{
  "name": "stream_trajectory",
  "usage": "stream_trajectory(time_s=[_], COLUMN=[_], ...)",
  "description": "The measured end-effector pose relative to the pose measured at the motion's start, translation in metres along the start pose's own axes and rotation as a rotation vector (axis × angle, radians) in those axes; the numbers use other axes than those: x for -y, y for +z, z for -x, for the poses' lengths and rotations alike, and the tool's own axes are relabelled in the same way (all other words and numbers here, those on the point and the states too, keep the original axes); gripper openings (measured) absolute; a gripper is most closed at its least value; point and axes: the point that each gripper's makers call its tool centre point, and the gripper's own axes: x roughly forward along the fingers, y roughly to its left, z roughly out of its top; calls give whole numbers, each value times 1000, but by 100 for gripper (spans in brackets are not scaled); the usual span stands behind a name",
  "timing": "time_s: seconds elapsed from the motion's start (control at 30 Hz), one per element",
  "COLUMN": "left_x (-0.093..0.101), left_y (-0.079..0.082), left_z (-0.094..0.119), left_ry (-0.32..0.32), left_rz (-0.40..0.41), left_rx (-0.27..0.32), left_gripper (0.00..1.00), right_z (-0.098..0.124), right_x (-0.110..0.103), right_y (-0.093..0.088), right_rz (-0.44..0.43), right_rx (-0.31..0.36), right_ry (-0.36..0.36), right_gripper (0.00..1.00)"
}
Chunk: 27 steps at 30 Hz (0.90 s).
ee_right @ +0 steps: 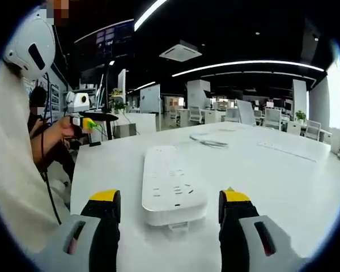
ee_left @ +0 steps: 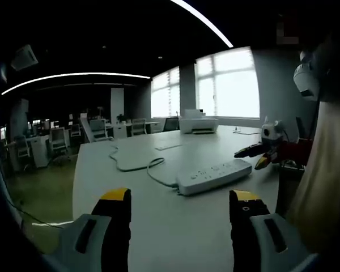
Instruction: Pick up the power strip scattered on the table, fix it on the side mounting bracket of the table, and press the switch
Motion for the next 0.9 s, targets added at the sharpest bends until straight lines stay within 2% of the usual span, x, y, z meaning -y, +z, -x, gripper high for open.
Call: stream_trajectory(time_s=[0.9], left_x=[8], left_y=[0], left_z=[-2], left_ry=[-14], left_rz=[16], left_rx=[9], left_gripper=[74], right_z=[-10], right_x=[5], right_y=[-9], right_rz=[10], right_rx=[-36], right_ry=[-4], right_gripper=[62])
